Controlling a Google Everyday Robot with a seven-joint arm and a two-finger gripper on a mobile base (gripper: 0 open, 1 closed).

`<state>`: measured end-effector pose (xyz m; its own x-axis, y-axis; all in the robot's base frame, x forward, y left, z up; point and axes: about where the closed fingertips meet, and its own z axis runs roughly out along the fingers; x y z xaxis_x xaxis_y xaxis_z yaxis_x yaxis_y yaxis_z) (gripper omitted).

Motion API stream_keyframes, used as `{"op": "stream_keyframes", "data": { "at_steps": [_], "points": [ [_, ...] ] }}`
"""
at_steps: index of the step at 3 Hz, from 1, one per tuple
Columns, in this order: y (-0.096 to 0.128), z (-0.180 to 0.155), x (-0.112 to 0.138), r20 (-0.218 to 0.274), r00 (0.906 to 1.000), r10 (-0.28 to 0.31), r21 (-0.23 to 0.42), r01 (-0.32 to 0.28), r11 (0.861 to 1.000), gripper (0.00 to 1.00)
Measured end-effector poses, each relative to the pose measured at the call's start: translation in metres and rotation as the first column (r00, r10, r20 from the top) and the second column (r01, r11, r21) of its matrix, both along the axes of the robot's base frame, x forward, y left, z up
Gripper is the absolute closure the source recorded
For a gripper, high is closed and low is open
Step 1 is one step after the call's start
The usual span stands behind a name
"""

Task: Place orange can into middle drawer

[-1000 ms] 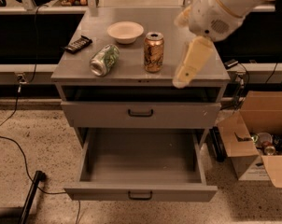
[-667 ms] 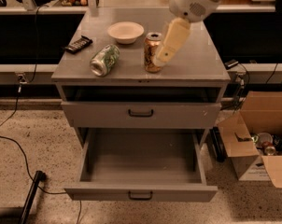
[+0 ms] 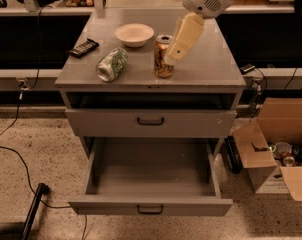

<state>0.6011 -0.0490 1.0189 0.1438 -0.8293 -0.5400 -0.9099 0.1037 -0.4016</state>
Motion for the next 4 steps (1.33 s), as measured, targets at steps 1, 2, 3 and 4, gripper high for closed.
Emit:
{"op": "stream_keyframes", "data": {
  "at_steps": [1, 2, 3, 4],
  "points": [
    [-0.001, 0.002, 0.035, 0.021, 0.9992, 0.036, 0.153, -0.038, 0.987, 0.00],
    [-0.004, -0.013, 0.075, 0.031, 0.9983, 0.049, 0.347, -0.057, 0.936, 0.00],
    [-0.008, -0.034, 0.105, 0.025, 0.9996, 0.010, 0.453, -0.021, 0.891, 0.00],
    [-0.010, -0.063, 0.121, -0.012, 0.9995, -0.029, 0.494, 0.031, 0.869, 0.00]
  ]
}}
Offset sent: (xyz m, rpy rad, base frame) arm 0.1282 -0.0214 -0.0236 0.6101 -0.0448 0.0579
